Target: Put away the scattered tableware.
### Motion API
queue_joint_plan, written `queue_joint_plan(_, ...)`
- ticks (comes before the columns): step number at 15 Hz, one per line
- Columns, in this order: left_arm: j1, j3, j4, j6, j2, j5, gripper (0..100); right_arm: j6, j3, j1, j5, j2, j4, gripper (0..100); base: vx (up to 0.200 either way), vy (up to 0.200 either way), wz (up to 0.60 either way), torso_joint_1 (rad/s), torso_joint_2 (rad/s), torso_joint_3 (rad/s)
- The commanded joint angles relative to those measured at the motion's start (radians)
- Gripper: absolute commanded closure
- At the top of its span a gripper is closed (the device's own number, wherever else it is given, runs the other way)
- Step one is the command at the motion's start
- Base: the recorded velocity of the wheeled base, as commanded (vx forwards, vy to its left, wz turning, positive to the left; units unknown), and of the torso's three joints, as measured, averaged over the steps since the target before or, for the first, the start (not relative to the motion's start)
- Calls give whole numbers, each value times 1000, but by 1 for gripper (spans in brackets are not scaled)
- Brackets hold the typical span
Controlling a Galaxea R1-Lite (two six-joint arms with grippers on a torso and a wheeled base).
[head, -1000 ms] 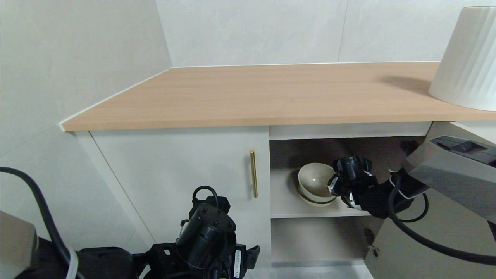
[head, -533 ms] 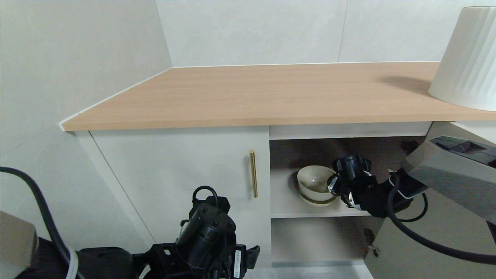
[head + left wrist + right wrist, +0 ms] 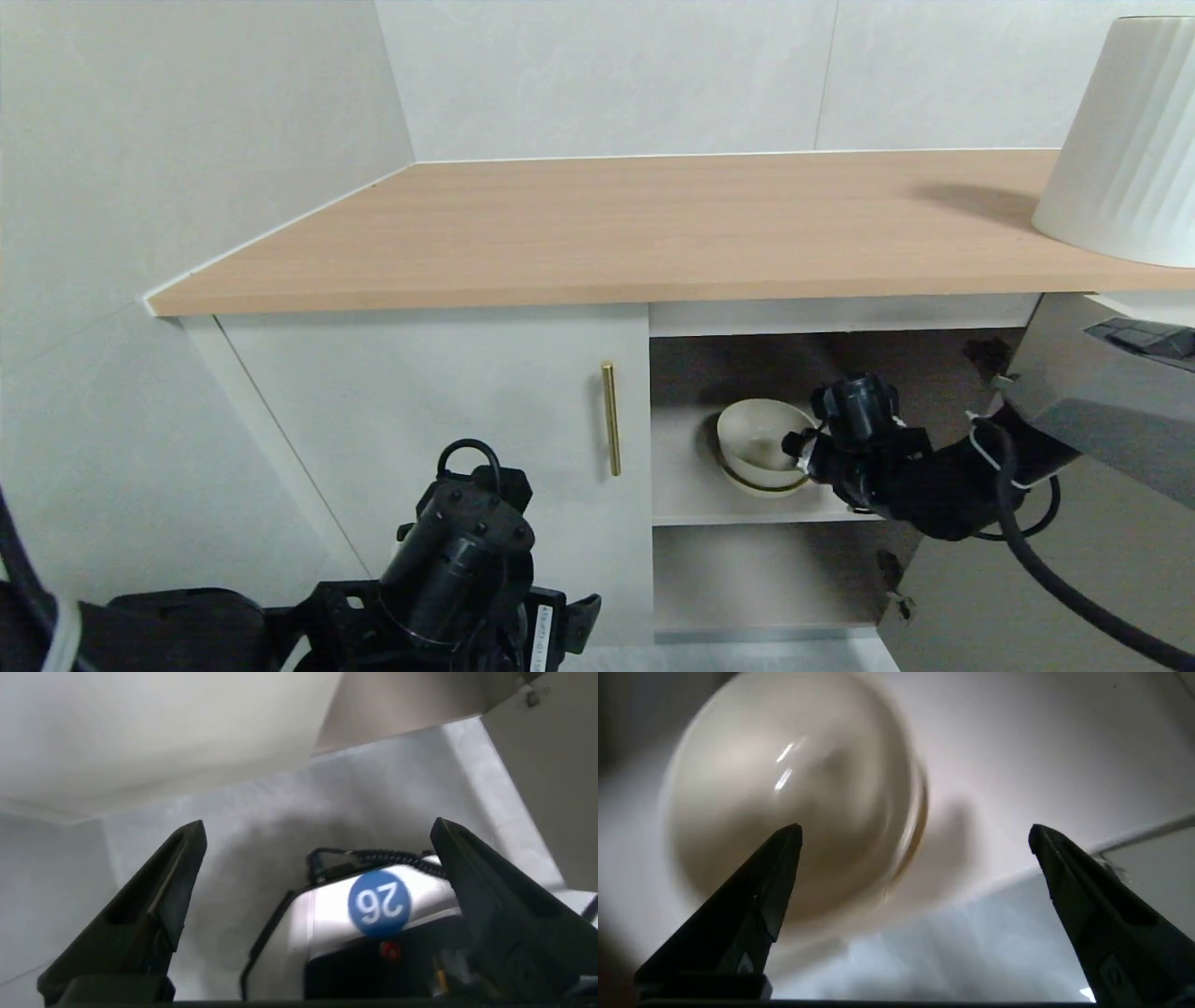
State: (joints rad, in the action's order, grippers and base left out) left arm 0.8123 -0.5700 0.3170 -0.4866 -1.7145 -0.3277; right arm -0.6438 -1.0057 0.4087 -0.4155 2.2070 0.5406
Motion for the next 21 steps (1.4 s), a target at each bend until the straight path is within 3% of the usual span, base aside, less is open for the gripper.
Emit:
queue_joint_plan(1, -51, -4, -70, 48, 141, -1, 0, 122, 165, 53, 106, -202, 1, 0, 0, 0, 0, 0, 0, 0)
queue_joint_plan(3, -76, 4, -102, 65, 200, -1, 0, 211, 253, 74, 175, -325, -8, 0, 0, 0, 0, 0, 0, 0)
queue_joint_plan(5, -85, 18, -144, 77, 269, -1, 0, 217, 289, 102, 182, -443, -62, 0, 0, 0, 0, 0, 0, 0)
queue_joint_plan(8, -130, 39, -176, 94, 312, 1, 0, 216, 279, 128, 241, -647, -306, 0, 0, 0, 0, 0, 0, 0)
queue_joint_plan(11, -140, 41, -171, 138, 326, 1, 0, 187, 246, 191, 261, -803, -558, 0, 0, 0, 0, 0, 0, 0)
queue_joint_plan(17, -140, 39, -168, 149, 303, -1, 0, 173, 246, 196, 261, -853, -659, 0, 0, 0, 0, 0, 0, 0)
queue_joint_plan(21, -137, 39, -165, 148, 280, -7, 0, 176, 248, 196, 262, -840, -659, 0, -200, 0, 0, 7, 2, 2)
